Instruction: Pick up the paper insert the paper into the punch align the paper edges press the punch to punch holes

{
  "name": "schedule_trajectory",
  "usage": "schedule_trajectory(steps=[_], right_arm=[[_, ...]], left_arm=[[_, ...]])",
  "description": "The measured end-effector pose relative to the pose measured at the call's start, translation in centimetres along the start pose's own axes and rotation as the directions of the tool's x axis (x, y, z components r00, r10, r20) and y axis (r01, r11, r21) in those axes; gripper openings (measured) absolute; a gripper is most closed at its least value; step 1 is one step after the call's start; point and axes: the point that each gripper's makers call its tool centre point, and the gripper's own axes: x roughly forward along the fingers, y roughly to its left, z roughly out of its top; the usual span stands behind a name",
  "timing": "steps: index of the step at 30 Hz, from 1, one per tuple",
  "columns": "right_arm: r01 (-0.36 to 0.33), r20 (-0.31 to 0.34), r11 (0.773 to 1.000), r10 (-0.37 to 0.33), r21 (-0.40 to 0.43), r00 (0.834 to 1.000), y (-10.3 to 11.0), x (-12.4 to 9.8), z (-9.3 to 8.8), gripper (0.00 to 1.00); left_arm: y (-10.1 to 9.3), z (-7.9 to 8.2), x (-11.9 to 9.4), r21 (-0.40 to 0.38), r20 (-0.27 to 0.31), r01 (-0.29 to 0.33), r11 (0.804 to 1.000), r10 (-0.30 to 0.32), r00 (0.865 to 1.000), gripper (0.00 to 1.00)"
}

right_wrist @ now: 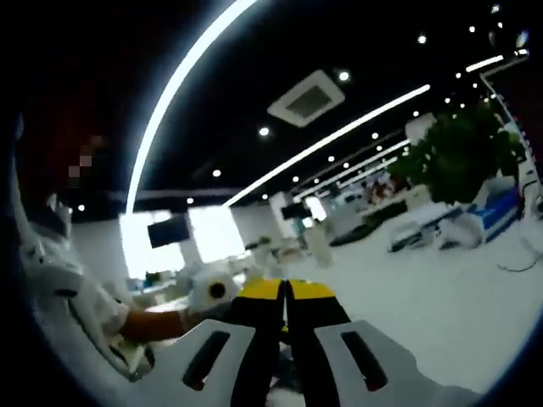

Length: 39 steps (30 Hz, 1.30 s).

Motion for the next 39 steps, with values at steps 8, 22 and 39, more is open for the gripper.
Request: schedule_trajectory(steps=[8, 22, 39], right_arm=[[0.076, -0.106, 0.958, -0.109, -0.277, 0.988, 0.8, 2.7, -3.0, 0.05], [0.247, -0.125, 0.911, -0.302, -0.33, 0.945, -0.4, 5.5, -6.6, 0.05], [0.332, -0.124, 0.83, -0.426, -0.447, 0.896, -1.9, 4.9, -7.9, 0.03]], left_arm=[[0.1, -0.5, 0.0, -0.031, 0.035, 0.003, 1.0, -0.002, 0.999, 0.41], [-0.4, -0.9, -0.1, 0.038, 0.034, -0.006, 0.999, 0.004, 0.999, 0.25], [-0.7, -0.9, 0.2, 0.048, 0.023, -0.004, 0.999, 0.003, 1.0, 0.24]])
